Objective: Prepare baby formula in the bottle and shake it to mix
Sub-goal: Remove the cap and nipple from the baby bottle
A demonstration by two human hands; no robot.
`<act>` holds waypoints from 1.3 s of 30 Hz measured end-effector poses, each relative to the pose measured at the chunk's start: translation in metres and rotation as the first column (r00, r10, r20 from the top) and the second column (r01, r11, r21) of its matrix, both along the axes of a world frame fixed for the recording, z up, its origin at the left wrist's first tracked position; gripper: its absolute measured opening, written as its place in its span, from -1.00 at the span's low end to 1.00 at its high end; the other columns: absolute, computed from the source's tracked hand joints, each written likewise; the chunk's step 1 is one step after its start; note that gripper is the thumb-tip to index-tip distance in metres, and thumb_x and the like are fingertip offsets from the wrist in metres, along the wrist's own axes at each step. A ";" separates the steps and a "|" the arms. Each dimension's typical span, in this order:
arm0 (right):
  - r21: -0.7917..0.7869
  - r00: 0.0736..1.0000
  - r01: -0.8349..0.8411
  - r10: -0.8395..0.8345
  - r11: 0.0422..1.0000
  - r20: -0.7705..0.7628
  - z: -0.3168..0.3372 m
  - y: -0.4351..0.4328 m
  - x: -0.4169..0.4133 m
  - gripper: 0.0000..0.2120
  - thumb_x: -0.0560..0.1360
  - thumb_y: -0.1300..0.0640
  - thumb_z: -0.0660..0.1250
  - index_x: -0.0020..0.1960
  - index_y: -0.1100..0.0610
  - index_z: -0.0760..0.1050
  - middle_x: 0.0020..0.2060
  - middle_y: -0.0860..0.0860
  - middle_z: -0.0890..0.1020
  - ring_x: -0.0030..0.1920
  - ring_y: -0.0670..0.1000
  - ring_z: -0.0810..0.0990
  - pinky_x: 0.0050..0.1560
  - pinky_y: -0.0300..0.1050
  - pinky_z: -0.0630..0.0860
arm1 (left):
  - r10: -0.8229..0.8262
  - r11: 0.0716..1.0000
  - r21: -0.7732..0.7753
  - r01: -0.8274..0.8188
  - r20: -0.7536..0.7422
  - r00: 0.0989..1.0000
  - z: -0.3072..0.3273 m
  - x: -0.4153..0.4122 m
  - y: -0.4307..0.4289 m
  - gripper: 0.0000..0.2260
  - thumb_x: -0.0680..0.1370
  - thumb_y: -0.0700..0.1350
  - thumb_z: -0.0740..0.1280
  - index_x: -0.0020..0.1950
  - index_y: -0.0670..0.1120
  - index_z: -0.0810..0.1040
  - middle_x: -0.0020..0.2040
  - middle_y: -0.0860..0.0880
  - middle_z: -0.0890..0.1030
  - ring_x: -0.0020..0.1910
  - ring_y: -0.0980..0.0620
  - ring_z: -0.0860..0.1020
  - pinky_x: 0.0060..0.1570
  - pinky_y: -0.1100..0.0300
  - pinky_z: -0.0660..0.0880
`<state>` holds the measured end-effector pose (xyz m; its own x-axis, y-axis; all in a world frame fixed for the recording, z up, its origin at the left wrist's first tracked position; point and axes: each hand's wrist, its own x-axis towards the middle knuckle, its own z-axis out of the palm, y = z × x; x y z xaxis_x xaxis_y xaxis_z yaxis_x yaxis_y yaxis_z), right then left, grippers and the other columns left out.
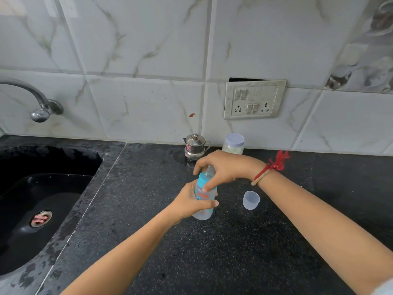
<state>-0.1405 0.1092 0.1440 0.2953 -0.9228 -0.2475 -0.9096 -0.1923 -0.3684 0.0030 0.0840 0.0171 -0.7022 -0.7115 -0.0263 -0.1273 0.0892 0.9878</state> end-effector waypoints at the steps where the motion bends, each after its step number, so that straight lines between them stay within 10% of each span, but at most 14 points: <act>1: 0.014 0.999 -0.040 0.040 0.999 0.009 0.004 0.000 -0.001 -0.57 0.32 0.08 0.50 0.16 -0.02 0.51 -0.08 -0.09 0.55 -0.16 -0.21 0.55 -0.18 -0.27 0.49 | -0.016 1.000 0.018 0.016 -0.005 1.000 0.000 0.001 0.000 -0.61 0.29 -0.12 0.53 0.08 -0.06 0.55 0.04 -0.10 0.69 0.04 -0.05 0.65 0.07 0.05 0.57; 7: 0.013 0.990 -0.115 0.113 0.993 0.080 0.027 0.004 -0.015 -0.50 0.28 0.33 0.47 0.16 0.00 0.54 0.04 -0.13 0.57 -0.06 -0.31 0.47 -0.07 -0.41 0.40 | -0.102 0.992 0.076 0.102 -0.001 0.995 0.004 0.005 -0.001 -0.52 0.23 -0.01 0.57 0.12 0.00 0.57 0.09 -0.06 0.68 0.06 -0.02 0.64 0.06 0.11 0.59; 12: -0.169 0.977 0.149 -0.120 0.974 0.174 0.030 0.007 -0.038 -0.61 0.27 0.07 0.57 0.06 -0.09 0.58 -0.03 -0.13 0.57 -0.03 -0.16 0.49 -0.05 -0.32 0.40 | -0.018 0.999 0.042 0.017 0.020 1.000 0.000 0.007 -0.003 -0.42 0.17 0.09 0.58 0.13 -0.04 0.54 0.07 -0.12 0.64 0.01 0.00 0.62 0.07 0.03 0.57; 20: -0.089 0.662 0.653 -0.509 0.752 0.550 -0.042 0.041 -0.100 -0.61 0.26 -0.03 0.56 0.02 -0.07 0.50 -0.03 -0.07 0.60 -0.02 -0.06 0.57 -0.03 -0.17 0.50 | 0.183 0.982 0.062 -0.181 -0.033 0.982 -0.011 0.016 -0.011 -0.45 0.17 0.02 0.63 0.10 0.10 0.52 -0.04 0.03 0.65 -0.08 0.11 0.64 -0.13 0.28 0.54; 29: 0.095 0.321 0.846 -0.643 0.524 0.695 -0.109 0.075 -0.132 -0.57 0.42 0.14 0.47 0.23 -0.03 0.44 0.14 0.01 0.53 0.12 0.02 0.52 0.17 -0.06 0.48 | 0.217 0.976 0.039 -0.216 -0.026 0.976 -0.021 0.018 -0.014 -0.53 0.32 -0.17 0.60 0.10 0.11 0.50 -0.02 0.02 0.64 -0.17 0.24 0.63 -0.28 0.39 0.53; 39: -0.027 0.510 0.801 -0.658 0.598 0.554 -0.140 0.068 -0.123 -0.37 0.36 0.21 0.50 0.33 -0.06 0.31 0.02 -0.11 0.45 -0.02 -0.11 0.52 -0.10 -0.34 0.41 | 0.204 0.979 0.022 -0.204 0.002 0.979 -0.023 0.018 -0.011 -0.53 0.31 -0.16 0.61 0.08 0.13 0.50 -0.03 0.04 0.64 -0.17 0.25 0.63 -0.25 0.41 0.51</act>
